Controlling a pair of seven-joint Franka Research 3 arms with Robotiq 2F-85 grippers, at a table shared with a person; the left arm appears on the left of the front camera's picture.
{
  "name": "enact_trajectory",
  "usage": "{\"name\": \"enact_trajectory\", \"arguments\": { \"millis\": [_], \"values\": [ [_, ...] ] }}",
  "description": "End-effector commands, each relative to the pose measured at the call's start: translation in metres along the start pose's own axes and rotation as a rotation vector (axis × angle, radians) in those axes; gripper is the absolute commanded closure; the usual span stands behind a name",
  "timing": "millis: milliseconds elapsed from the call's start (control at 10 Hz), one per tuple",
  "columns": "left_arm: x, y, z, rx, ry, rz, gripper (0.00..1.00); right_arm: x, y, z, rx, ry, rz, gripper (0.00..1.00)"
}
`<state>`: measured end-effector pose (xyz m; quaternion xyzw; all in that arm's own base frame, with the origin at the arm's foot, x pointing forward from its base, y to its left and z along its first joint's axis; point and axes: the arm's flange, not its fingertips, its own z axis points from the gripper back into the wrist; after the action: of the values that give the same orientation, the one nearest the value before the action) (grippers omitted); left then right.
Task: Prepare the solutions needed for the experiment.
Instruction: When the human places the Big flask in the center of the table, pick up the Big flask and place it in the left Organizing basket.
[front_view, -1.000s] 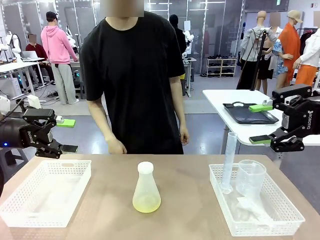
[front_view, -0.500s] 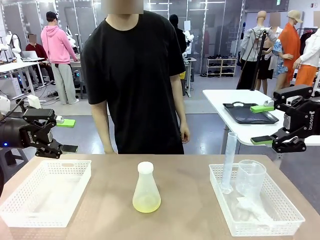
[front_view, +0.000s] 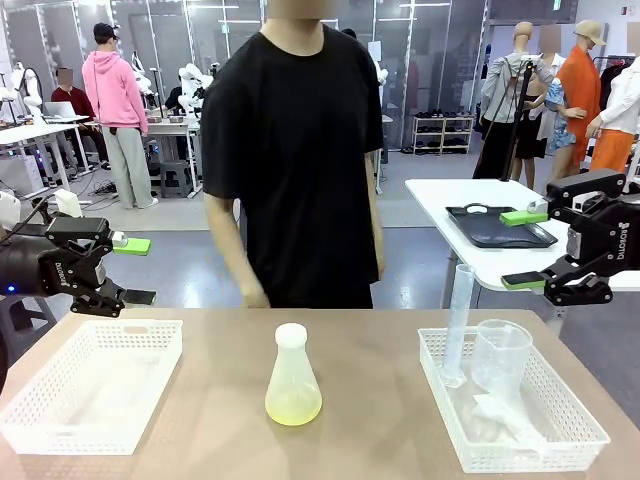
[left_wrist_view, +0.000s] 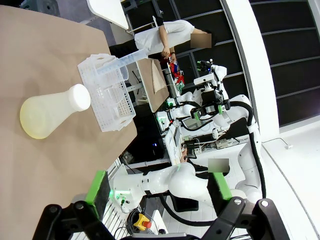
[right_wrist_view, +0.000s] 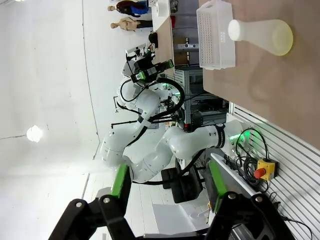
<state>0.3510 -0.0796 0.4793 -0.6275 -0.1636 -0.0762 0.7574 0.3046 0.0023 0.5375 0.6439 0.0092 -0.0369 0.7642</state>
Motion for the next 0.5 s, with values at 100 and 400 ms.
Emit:
{"name": "enact_trajectory", "arguments": {
  "millis": [100, 400],
  "values": [
    [0.026, 0.007, -0.003, 0.089, -0.026, -0.115, 0.0, -0.001, 0.0, -0.001, 0.016, 0.0, 0.012, 0.24],
    [0.072, 0.019, 0.002, 0.257, -0.015, -0.541, 0.0, -0.001, 0.0, -0.001, 0.016, 0.0, 0.012, 0.24]
  ]
}}
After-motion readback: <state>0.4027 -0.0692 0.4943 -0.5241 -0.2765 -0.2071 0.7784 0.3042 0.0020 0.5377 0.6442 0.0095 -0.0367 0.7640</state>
